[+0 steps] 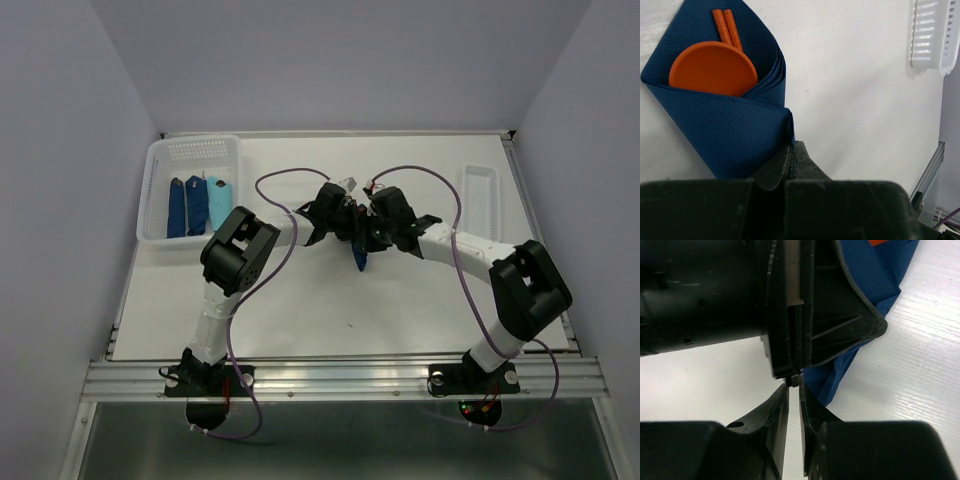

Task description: Place the utensils on the paper napkin and roll it up

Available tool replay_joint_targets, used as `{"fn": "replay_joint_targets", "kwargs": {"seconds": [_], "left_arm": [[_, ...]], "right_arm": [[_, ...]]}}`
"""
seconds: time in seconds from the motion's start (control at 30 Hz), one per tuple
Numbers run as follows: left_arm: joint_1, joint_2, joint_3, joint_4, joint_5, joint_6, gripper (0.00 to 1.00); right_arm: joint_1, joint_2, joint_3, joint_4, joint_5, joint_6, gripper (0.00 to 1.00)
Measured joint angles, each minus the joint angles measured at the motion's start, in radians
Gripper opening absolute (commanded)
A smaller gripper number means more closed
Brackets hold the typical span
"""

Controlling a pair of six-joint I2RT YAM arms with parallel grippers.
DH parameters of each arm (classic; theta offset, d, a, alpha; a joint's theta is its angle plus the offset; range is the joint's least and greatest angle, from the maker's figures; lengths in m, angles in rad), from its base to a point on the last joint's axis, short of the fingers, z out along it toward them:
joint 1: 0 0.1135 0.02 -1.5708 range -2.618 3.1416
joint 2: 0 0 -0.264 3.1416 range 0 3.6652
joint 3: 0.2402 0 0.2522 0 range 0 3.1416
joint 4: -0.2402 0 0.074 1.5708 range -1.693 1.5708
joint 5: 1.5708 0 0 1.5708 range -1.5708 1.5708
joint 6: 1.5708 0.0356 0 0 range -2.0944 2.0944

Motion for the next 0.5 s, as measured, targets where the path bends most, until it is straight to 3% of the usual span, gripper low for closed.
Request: {"fn": "replay_joint_targets", "kwargs": {"seconds": [0.5], "left_arm": [[0.0,-0.006,-0.009,0.0,0.001,0.008,0.0]], "right_arm": [[0.0,0.054,-0.048,0.009,0.124,0.042,0.18]]}}
